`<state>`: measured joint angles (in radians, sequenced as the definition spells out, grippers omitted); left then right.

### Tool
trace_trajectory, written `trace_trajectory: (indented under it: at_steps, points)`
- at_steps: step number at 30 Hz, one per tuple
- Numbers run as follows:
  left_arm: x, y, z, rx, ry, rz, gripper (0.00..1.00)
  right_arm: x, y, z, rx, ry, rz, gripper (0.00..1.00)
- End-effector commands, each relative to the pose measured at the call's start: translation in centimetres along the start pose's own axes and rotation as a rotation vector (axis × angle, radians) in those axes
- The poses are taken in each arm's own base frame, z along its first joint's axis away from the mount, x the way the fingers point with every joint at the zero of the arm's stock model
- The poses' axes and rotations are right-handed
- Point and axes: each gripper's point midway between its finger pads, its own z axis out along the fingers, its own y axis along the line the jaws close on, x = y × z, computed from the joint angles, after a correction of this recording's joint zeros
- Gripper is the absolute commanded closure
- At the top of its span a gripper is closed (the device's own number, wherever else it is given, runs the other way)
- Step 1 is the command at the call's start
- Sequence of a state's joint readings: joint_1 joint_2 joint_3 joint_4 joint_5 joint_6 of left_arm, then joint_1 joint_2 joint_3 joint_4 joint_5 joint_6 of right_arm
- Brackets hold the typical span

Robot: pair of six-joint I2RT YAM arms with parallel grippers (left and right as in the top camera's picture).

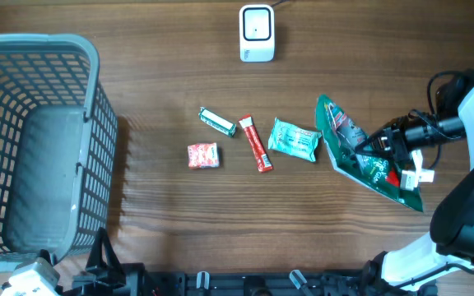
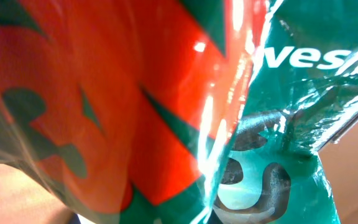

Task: Scan the item barcode
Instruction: 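Carry the gloves bag to the right side and drop it there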

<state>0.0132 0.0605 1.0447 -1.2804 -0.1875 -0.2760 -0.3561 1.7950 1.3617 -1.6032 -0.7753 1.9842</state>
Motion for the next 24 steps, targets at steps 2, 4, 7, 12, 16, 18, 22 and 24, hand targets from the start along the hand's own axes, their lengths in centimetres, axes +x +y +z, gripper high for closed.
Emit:
trace_trajectory:
  at_steps: [2,4,7,12,16,18,22,24]
  points:
    - [0.0,-0.1,-0.2,0.015,-0.005,-0.001,0.0,-1.0,0.9,0.6,0.014,-0.066,0.114,0.95]
    - [0.0,-0.1,-0.2,0.015,-0.005,-0.002,0.01,-1.3,1.3,0.9,0.027,-0.076,0.12,0.95]
    - [0.0,-0.1,-0.2,0.015,-0.005,-0.002,0.0,-1.1,0.6,2.0,0.105,-0.016,0.094,0.95]
    - [0.0,-0.1,-0.2,0.015,-0.005,-0.001,0.0,-4.6,-1.5,4.9,0.249,-0.035,0.223,0.95]
    - [0.0,-0.1,-0.2,0.015,-0.005,-0.002,0.0,-5.5,-3.2,6.5,0.352,0.043,0.202,0.95]
    - [0.0,-0.1,-0.2,0.015,-0.005,-0.002,0.0,-4.7,-3.7,6.8,0.373,0.151,0.063,0.96]
    - [0.0,-0.1,-0.2,0.015,-0.005,-0.002,0.0,-6.4,-3.7,7.0,0.358,0.113,-0.265,0.96]
    - [0.0,-0.1,-0.2,0.015,-0.005,-0.002,0.0,-7.9,-3.7,7.0,0.366,0.046,-0.389,0.96]
